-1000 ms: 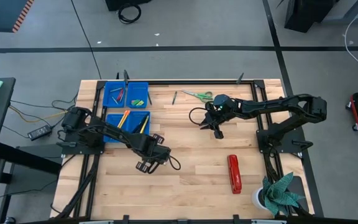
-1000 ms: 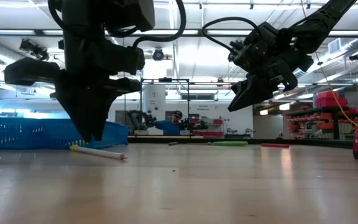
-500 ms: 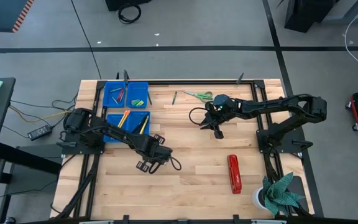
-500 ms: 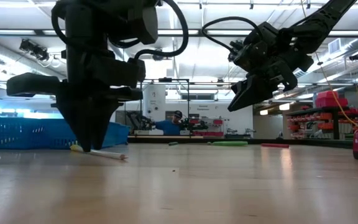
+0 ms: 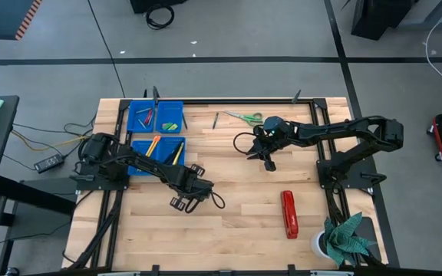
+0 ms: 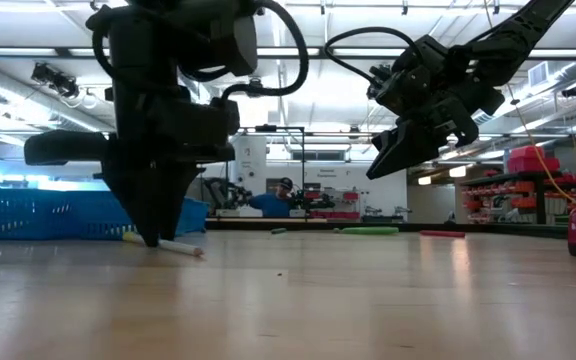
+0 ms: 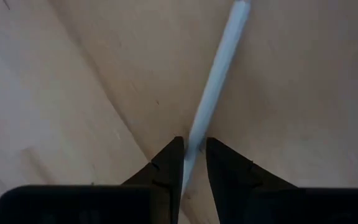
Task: Sort crayons/erasers/pens/pencils in bins
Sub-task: Put the white pencil into the bottom left blue bin
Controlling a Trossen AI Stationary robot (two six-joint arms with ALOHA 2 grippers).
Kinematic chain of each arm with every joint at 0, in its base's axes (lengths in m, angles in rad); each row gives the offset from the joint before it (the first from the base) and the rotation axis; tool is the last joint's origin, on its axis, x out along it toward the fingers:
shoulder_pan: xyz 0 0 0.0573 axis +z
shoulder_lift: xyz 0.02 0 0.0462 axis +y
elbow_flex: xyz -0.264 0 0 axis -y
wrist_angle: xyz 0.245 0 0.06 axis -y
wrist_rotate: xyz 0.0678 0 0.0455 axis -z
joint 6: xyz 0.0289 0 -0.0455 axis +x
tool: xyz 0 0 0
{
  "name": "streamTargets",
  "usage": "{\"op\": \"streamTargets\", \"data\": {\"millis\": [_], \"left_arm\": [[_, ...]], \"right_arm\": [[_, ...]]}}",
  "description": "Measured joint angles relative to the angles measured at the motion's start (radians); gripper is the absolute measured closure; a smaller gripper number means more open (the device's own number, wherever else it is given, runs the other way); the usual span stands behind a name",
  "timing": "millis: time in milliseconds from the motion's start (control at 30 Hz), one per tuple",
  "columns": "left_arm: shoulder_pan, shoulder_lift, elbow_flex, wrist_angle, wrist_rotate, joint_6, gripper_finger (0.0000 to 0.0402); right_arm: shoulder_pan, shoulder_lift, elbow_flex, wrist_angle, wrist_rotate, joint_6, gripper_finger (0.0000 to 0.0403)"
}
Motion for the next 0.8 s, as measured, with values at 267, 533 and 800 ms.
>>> {"op": "streamTargets", "data": {"millis": [267,533,800], "left_arm": [[0.005,0.000,0.000,0.005,0.028,-0.020,0.0335],[0.002,-0.003,0.000,0.004,0.029,-0.023,0.0366],[-0.015,-0.004,0.022,-0.031,0.031,-0.051,0.0393]], "right_arm": [[0.000,0.000,0.000,0.000,0.000,0.000,0.0315],[0.000,0.000,0.000,0.000,0.000,0.000,0.0315],[0.000,0.000,0.000,0.000,0.000,0.000,0.0315]]}}
